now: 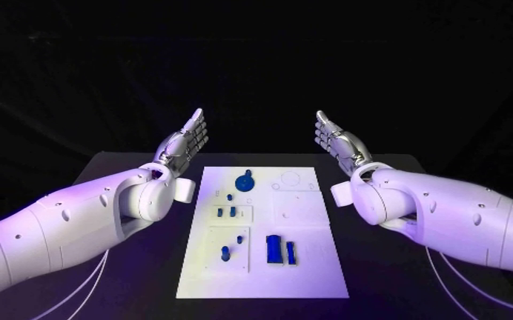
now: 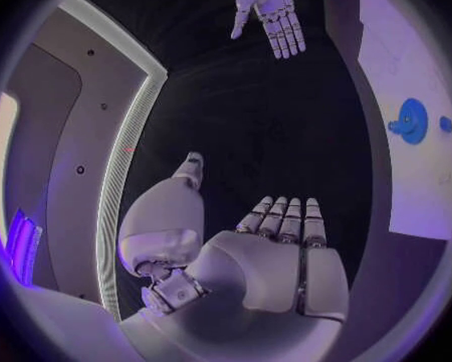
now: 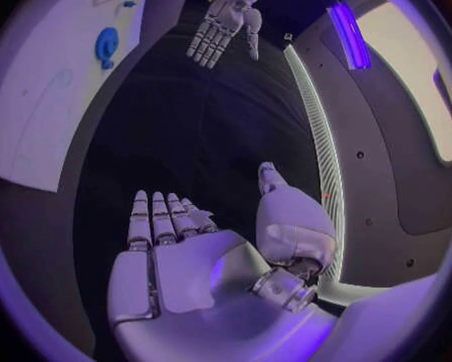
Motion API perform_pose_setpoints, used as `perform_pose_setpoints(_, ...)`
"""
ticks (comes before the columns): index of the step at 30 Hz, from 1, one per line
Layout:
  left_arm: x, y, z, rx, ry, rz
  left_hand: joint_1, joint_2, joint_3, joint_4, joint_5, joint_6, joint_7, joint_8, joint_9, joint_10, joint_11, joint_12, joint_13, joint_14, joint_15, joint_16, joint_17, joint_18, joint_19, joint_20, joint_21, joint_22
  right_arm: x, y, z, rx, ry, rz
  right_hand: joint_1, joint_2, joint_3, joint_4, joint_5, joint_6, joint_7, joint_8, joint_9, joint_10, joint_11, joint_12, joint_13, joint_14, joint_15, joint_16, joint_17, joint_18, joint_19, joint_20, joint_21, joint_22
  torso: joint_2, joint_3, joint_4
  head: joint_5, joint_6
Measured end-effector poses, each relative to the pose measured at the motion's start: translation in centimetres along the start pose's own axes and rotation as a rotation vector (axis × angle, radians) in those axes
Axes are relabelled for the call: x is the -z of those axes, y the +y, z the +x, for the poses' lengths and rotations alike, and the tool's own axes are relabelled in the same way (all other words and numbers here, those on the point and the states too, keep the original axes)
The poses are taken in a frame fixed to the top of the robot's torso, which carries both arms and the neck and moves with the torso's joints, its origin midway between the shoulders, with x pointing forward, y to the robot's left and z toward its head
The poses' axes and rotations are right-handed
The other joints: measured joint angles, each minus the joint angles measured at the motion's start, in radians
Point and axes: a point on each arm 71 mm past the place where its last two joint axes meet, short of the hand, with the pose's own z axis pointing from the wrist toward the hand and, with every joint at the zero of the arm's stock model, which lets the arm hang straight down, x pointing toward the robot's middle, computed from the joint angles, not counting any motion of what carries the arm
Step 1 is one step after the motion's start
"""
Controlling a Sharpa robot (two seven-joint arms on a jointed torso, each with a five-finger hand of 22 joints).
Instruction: Assemble the parts on the task board
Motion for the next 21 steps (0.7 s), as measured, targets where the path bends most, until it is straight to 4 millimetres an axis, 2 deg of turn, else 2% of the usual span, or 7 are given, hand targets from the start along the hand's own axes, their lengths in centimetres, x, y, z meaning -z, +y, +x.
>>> perform_pose_setpoints(1, 0.1, 0.0, 0.4, 0.000, -0.004, 0.000, -0.074, 0.002, -0.006, -0.005, -0.003, -0.014, -0.003, 0.000, -0.005, -0.014, -0.003, 0.000, -0.001, -0.013, -0.002, -0.005, -0.003, -0.007, -0.011, -0.004, 0.000, -0.002, 0.2, 0.2, 0.6, -0.021, -0.005, -0.004, -0.047, 0.003, -0.009, -0.001, -0.004, -0.011, -0.003, -0.004, -0.006, -0.015, -0.002, -0.005, -0.004, -0.014, -0.001, -0.007, -0.007, -0.011, -0.017, -0.003, 0.000, -0.012, -0.001, 0.0021, 0.0010, 0.001, 0.013)
perform_pose_setpoints(4, 0.7, 0.1, 1.9, -0.001, -0.025, 0.000, -0.239, 0.008, -0.021, -0.012, -0.009, -0.042, -0.010, -0.006, -0.016, -0.046, -0.010, -0.008, -0.003, -0.039, -0.008, -0.014, -0.010, -0.007, -0.034, -0.017, -0.008, -0.006, 0.9, 0.7, 2.0, -0.080, -0.032, -0.011, -0.153, 0.010, -0.028, -0.004, -0.005, -0.036, -0.011, -0.011, -0.020, -0.047, -0.008, -0.012, -0.015, -0.046, -0.005, -0.022, -0.023, -0.014, -0.055, -0.011, 0.000, -0.037, -0.002, 0.0069, 0.0029, 0.005, 0.041)
perform_pose_setpoints(9, 1.7, 0.1, 3.9, -0.015, -0.078, 0.002, -0.390, 0.013, -0.035, -0.016, -0.014, -0.063, -0.014, -0.006, -0.027, -0.068, -0.016, -0.013, -0.004, -0.059, -0.016, -0.022, -0.017, -0.007, -0.058, -0.024, -0.010, -0.008, 1.6, 1.1, 2.8, -0.134, -0.092, -0.011, -0.246, 0.016, -0.039, -0.007, -0.011, -0.054, -0.019, -0.019, -0.031, -0.072, -0.012, -0.020, -0.023, -0.071, -0.006, -0.032, -0.037, -0.013, -0.087, -0.018, -0.004, -0.060, -0.004, 0.0140, 0.0056, 0.008, 0.077)
perform_pose_setpoints(13, 2.3, 0.0, 4.7, -0.033, -0.128, 0.006, -0.444, 0.015, -0.038, -0.019, -0.016, -0.072, -0.016, -0.006, -0.030, -0.077, -0.018, -0.013, -0.005, -0.066, -0.017, -0.026, -0.019, -0.007, -0.062, -0.027, -0.013, -0.009, 1.8, 1.2, 2.8, -0.145, -0.128, -0.008, -0.306, 0.020, -0.052, -0.006, -0.014, -0.070, -0.020, -0.026, -0.036, -0.092, -0.014, -0.027, -0.028, -0.088, -0.011, -0.043, -0.045, -0.023, -0.110, -0.021, -0.004, -0.073, -0.005, 0.0166, 0.0063, 0.009, 0.086)
perform_pose_setpoints(16, 2.6, 0.0, 5.0, -0.047, -0.165, 0.008, -0.479, 0.016, -0.041, -0.021, -0.017, -0.080, -0.019, -0.007, -0.032, -0.087, -0.023, -0.013, -0.005, -0.072, -0.018, -0.028, -0.019, -0.008, -0.071, -0.029, -0.013, -0.009, 1.8, 1.1, 2.6, -0.147, -0.148, -0.007, -0.313, 0.021, -0.053, -0.007, -0.015, -0.073, -0.022, -0.026, -0.038, -0.093, -0.016, -0.028, -0.029, -0.091, -0.011, -0.044, -0.047, -0.029, -0.111, -0.022, -0.004, -0.075, -0.005, 0.0173, 0.0065, 0.009, 0.088)
perform_pose_setpoints(17, 2.7, 0.0, 5.1, -0.051, -0.175, 0.008, -0.499, 0.017, -0.045, -0.020, -0.019, -0.083, -0.019, -0.009, -0.033, -0.092, -0.021, -0.013, -0.005, -0.078, -0.018, -0.030, -0.020, -0.018, -0.075, -0.029, -0.013, -0.010, 1.8, 1.1, 2.6, -0.147, -0.153, -0.007, -0.314, 0.022, -0.053, -0.007, -0.015, -0.073, -0.022, -0.026, -0.038, -0.093, -0.016, -0.028, -0.029, -0.091, -0.011, -0.044, -0.047, -0.029, -0.111, -0.022, -0.004, -0.076, -0.005, 0.0172, 0.0066, 0.009, 0.088)
perform_pose_setpoints(21, 2.8, -0.1, 5.0, -0.067, -0.210, 0.013, -0.501, 0.018, -0.045, -0.020, -0.019, -0.083, -0.019, -0.010, -0.034, -0.092, -0.021, -0.013, -0.006, -0.078, -0.018, -0.030, -0.021, -0.022, -0.076, -0.030, -0.013, -0.010, 1.8, 1.1, 2.5, -0.149, -0.167, -0.005, -0.315, 0.021, -0.053, -0.007, -0.015, -0.073, -0.022, -0.026, -0.039, -0.093, -0.016, -0.028, -0.030, -0.091, -0.011, -0.044, -0.048, -0.029, -0.111, -0.022, -0.004, -0.077, -0.005, 0.0178, 0.0068, 0.009, 0.089)
